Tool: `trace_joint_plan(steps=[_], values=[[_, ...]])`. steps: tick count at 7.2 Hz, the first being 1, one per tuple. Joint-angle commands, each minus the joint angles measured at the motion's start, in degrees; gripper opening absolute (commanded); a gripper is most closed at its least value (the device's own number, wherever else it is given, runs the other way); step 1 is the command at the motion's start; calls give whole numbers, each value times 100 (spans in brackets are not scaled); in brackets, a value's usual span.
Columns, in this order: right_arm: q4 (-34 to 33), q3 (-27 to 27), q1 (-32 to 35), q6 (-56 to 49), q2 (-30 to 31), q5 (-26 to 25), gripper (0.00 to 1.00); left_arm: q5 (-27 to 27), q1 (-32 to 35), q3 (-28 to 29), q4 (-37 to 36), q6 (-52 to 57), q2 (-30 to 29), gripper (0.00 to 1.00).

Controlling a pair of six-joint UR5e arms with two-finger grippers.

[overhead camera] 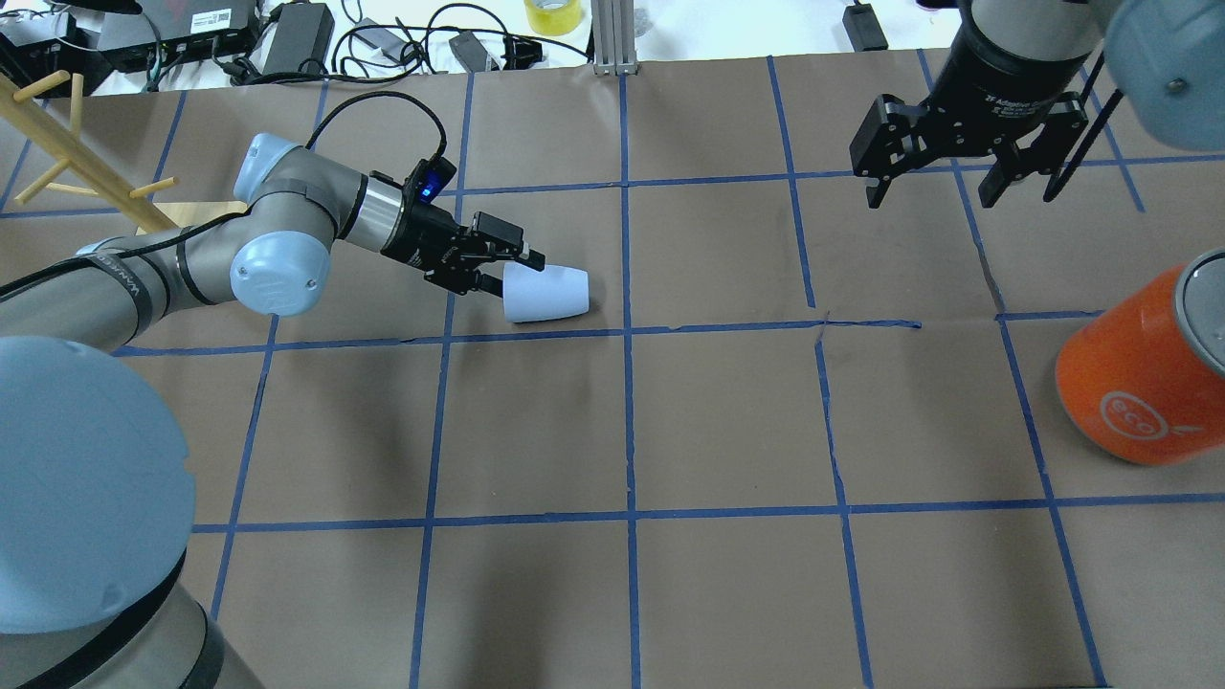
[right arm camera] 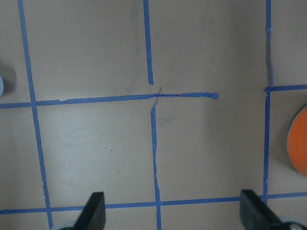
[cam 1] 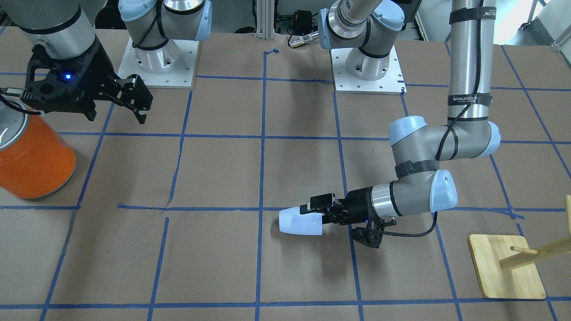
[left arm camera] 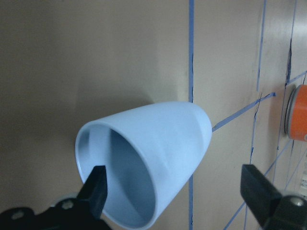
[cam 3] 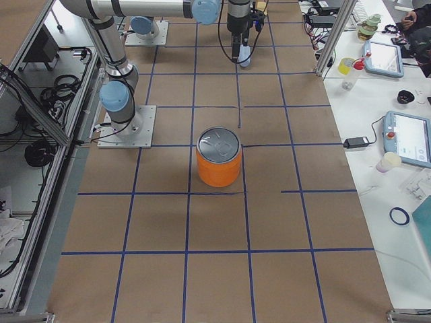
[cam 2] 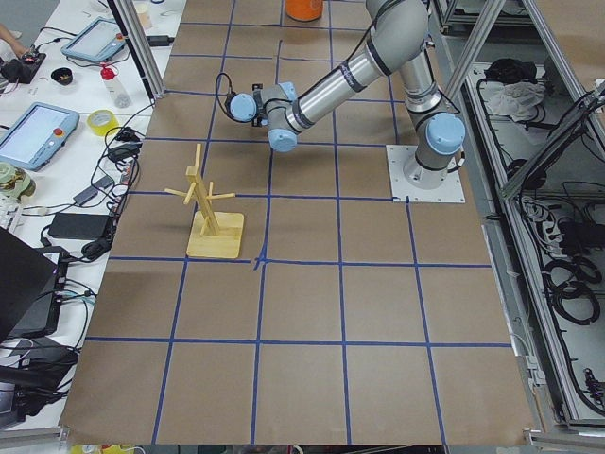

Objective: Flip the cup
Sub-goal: 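Grasp the lying cup's closed end with the left gripper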

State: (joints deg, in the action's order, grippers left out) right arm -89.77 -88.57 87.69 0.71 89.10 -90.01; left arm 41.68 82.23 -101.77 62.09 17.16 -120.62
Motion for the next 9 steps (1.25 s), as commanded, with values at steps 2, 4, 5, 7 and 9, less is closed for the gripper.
trace_joint_plan(steps=[2,4,5,7,9], values=[[4,-20,3,61,89,45,100,-518,21,-18,14,-37,-41,44],[13,-38,3,52,98,71,100,-635,21,-36,14,-124,-6,0],[13,-46,11,-17,98,80,100,-687,21,-27,14,-342,29,0],[4,-55,3,-18,98,71,100,-635,30,-18,22,-641,178,0],[-49,-73,3,52,90,71,100,-496,126,52,5,-1843,537,0]])
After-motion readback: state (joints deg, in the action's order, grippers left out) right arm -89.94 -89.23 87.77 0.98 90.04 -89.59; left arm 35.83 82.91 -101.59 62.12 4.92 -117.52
